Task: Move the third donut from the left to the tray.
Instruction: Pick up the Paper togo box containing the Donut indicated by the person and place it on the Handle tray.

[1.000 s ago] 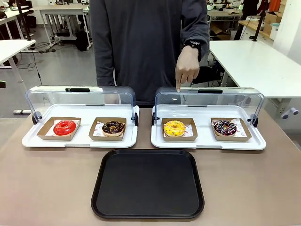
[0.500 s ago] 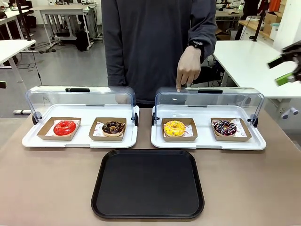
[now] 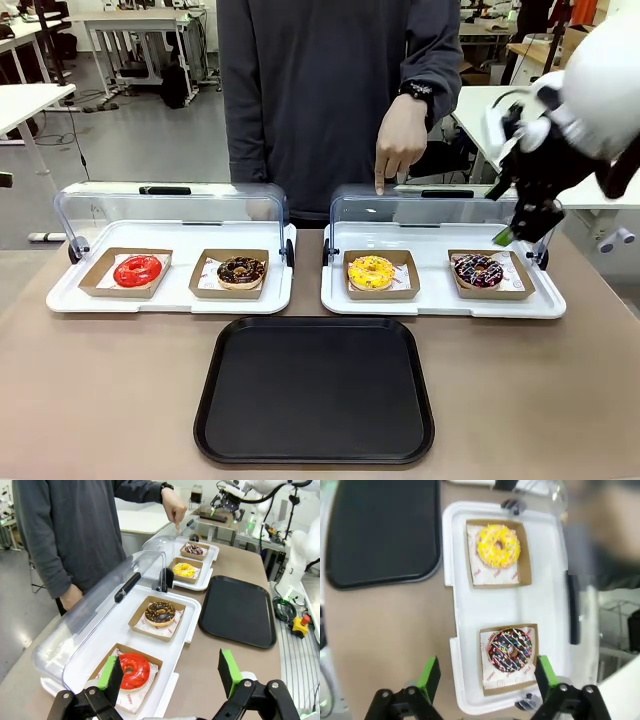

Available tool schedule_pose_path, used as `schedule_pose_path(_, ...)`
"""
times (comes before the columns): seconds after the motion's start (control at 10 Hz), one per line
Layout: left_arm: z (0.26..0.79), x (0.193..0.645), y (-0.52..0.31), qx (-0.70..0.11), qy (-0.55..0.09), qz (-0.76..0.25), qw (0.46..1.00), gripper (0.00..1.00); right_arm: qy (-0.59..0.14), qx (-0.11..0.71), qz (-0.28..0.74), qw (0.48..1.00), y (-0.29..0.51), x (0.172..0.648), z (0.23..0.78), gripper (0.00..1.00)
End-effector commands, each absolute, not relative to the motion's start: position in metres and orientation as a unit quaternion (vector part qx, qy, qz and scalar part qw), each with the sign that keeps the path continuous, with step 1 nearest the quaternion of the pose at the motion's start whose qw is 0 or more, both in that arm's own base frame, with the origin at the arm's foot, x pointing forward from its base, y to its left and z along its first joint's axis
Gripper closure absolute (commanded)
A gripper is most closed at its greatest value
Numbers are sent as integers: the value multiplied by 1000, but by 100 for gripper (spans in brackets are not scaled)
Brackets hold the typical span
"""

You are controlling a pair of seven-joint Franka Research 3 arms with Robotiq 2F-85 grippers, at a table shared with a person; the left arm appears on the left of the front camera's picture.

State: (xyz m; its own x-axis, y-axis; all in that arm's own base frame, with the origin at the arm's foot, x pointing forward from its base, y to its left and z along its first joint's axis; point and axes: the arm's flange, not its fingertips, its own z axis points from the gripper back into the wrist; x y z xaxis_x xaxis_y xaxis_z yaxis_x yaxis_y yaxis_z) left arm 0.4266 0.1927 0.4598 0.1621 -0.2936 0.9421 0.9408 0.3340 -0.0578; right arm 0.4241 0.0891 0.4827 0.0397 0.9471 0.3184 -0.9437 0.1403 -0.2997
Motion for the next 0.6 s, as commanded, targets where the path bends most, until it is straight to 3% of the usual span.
schedule_pose_path(0.0,461,426,192,-354,-462,-457,673,0,-210,-65,622,752,116,425,449,0)
schedule_pose_path(0.2,461,426,192,-354,-462,-457,673,0,-218,-97,613,753,128,422,428,0)
schedule_pose_path(0.3,461,426,192,-354,-462,-457,673,0,-212,-58,615,757,117,415,437,0)
schedule_pose_path(0.5,461,426,192,-354,-462,-457,673,0,-222,-68,632,739,123,421,434,0)
